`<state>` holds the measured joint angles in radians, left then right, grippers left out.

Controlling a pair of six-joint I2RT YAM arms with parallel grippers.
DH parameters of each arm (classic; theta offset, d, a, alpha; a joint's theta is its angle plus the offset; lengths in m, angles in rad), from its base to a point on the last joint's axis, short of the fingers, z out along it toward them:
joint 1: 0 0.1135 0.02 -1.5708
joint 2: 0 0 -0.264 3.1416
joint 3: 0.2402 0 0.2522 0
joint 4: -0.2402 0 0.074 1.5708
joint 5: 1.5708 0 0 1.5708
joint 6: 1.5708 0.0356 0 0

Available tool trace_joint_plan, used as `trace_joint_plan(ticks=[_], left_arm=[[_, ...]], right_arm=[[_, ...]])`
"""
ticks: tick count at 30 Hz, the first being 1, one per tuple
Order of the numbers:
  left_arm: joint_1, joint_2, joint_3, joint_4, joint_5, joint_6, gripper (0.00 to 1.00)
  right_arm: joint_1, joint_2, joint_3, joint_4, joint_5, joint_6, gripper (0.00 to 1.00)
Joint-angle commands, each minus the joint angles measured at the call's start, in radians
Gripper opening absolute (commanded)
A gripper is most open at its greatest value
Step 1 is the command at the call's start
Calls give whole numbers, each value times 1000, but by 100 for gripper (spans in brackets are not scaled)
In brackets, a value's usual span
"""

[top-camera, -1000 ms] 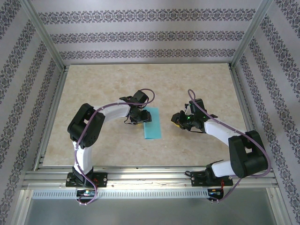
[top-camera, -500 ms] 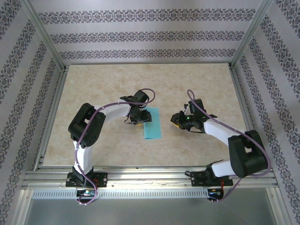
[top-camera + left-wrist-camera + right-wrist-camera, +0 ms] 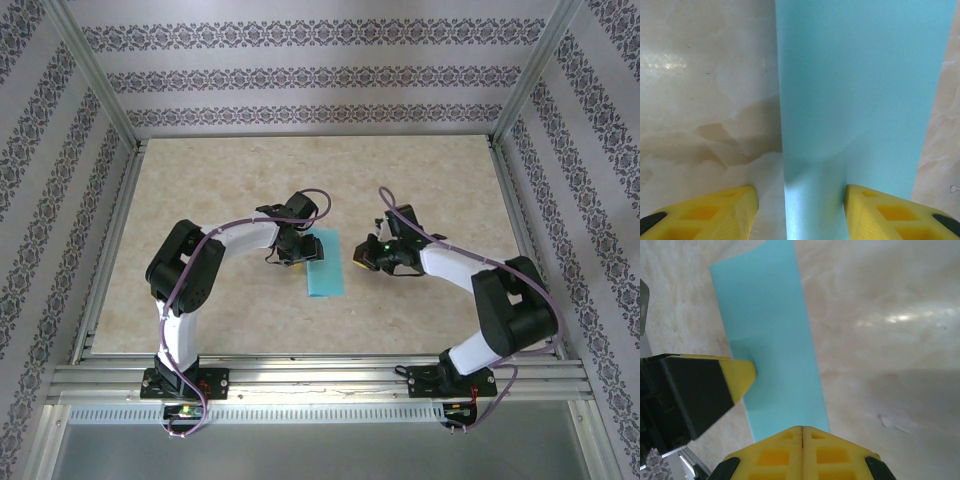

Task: Fold a paper plane with a square sheet of paper (pick it up from the middle)
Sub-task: Hold the square sheet of paper at the center of the table.

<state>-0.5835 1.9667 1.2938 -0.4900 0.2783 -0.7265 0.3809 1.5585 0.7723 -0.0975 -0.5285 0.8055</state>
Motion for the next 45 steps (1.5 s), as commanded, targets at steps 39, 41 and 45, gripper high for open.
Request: trace_joint_plan(ticks=[39, 41, 45], left_arm=[[-1, -146, -82, 101, 8, -40, 53], [11, -180, -114, 183, 62, -48, 50], [27, -200, -177, 348, 172, -75, 37]], right_arm=[[57, 331, 163, -179, 29, -259, 0], [50, 334, 170, -191, 25, -268, 0], [47, 337, 186, -213, 27, -277, 0]])
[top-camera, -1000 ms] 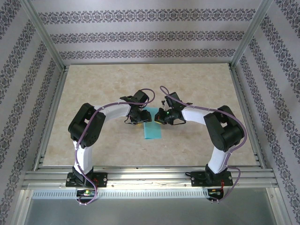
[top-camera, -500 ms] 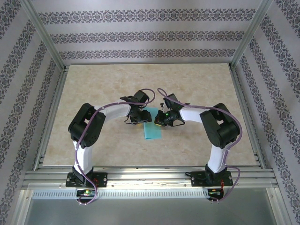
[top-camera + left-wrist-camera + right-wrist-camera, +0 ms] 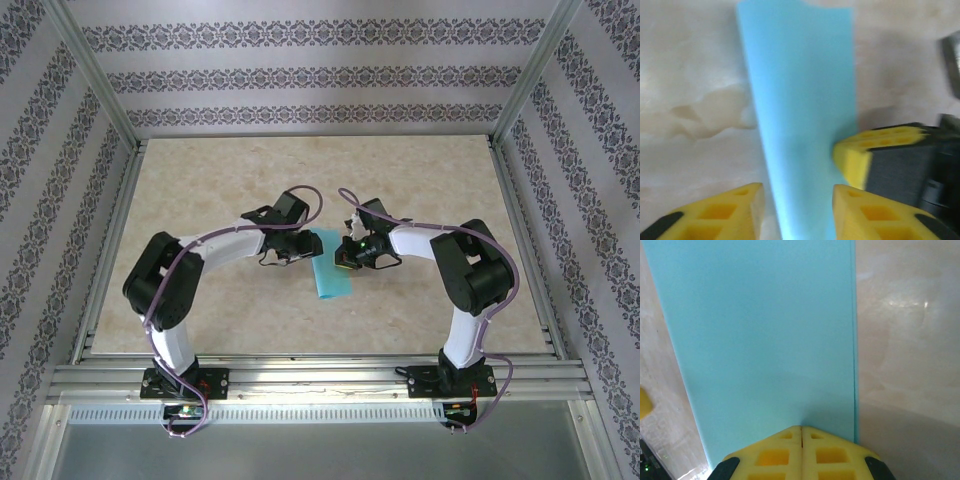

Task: Fold a paper plane with a square sheet of paper (pick it up from the middle)
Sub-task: Hold the square sheet of paper at the center of the table, then first fold the square sheet of paper in half at the center of the table.

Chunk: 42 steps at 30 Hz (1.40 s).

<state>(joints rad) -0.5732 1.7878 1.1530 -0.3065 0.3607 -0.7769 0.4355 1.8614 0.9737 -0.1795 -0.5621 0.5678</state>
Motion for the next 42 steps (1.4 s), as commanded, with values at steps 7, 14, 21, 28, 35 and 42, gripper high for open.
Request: trace_joint_plan(ticks=[7, 14, 21, 28, 35, 42], left_arm=[[24, 13, -99, 350, 179, -77, 5], [28, 39, -143, 388, 196, -72, 0], [28, 71, -178, 386, 173, -62, 0], [28, 78, -265, 402, 112, -26, 0], [30, 82, -272, 391, 111, -14, 0], [29, -20, -169, 278, 137, -49, 0]], right_arm=[[-7, 32, -8, -131, 54, -36, 0], [-7, 27, -9, -133, 65, -29, 0], [-6, 27, -16, -131, 70, -22, 0], [-1, 25, -20, -139, 93, -18, 0], [15, 9, -41, -129, 144, 1, 0], [15, -11, -40, -127, 154, 13, 0]])
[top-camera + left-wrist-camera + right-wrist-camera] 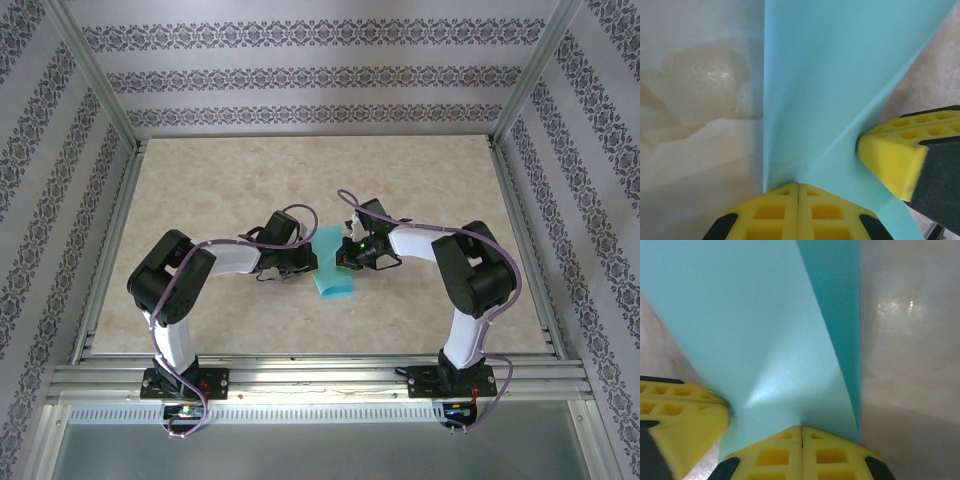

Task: Fold a paper plane with a square sheet of paper (pick it up from the middle)
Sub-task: First fold the square sheet of paper in half at the center of the table.

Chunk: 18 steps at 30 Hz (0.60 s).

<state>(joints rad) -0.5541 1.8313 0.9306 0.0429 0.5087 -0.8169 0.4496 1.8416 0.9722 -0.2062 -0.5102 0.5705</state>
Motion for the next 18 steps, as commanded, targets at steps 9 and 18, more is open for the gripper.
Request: trace_joint_plan(ticks=[9, 18], left_arm=[[-10, -17, -11, 59, 95, -142, 0], [-9, 18, -70, 16, 67, -88, 0]], right_arm=[[2, 1, -40, -100, 102, 19, 0], [4, 1, -47, -99, 107, 26, 0]])
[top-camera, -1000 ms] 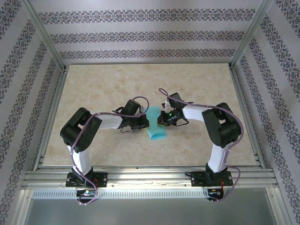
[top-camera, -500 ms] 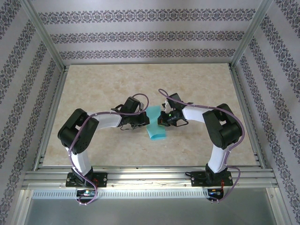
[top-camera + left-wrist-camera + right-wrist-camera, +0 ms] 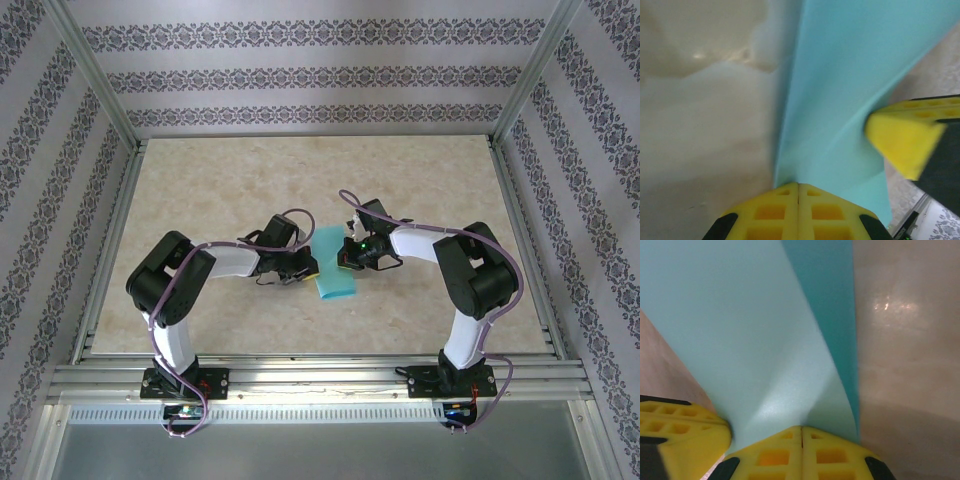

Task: Fold a paper plane with a square sheet of paper (pick it up from the middle)
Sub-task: First fold the square sheet of paper in half at the center of the table.

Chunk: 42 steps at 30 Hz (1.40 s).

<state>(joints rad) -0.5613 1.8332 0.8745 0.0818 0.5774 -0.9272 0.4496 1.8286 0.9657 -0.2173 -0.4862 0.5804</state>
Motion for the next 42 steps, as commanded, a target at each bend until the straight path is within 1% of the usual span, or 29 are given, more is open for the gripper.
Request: trace_joint_plan(ticks=[1, 5, 9, 13, 18, 23, 26, 29, 32, 36, 39, 42], left_arm=[[-2, 22, -15, -36, -7, 32, 0], [-2, 29, -6, -70, -17, 60, 0], [-2, -14, 7, 41, 36, 13, 0], [-19, -43, 33, 77, 48, -32, 0], [-39, -23, 6, 124, 58, -76, 0], [-43, -3, -51, 129, 41, -77, 0], [-43, -3, -83, 94, 19, -49, 0], [-43, 0, -115, 93, 3, -22, 0], [-43, -1, -113, 104, 19, -3, 0], [-45, -53, -88, 97, 20, 5, 0], [-59, -86, -69, 97, 31, -15, 0], [-78, -92, -80, 167, 47, -69, 0]], right_arm=[[4, 12, -42, -88, 85, 17, 0], [6, 6, -45, -89, 89, 17, 0], [6, 8, -47, -88, 90, 18, 0], [6, 6, -46, -87, 89, 19, 0], [6, 6, -43, -87, 88, 24, 0], [6, 5, -44, -87, 86, 27, 0], [6, 6, -47, -88, 87, 26, 0], [6, 9, -45, -86, 86, 26, 0], [6, 11, -42, -91, 87, 24, 0], [6, 8, -41, -94, 96, 22, 0], [6, 6, -43, -93, 95, 24, 0], [6, 6, -43, -94, 94, 28, 0]])
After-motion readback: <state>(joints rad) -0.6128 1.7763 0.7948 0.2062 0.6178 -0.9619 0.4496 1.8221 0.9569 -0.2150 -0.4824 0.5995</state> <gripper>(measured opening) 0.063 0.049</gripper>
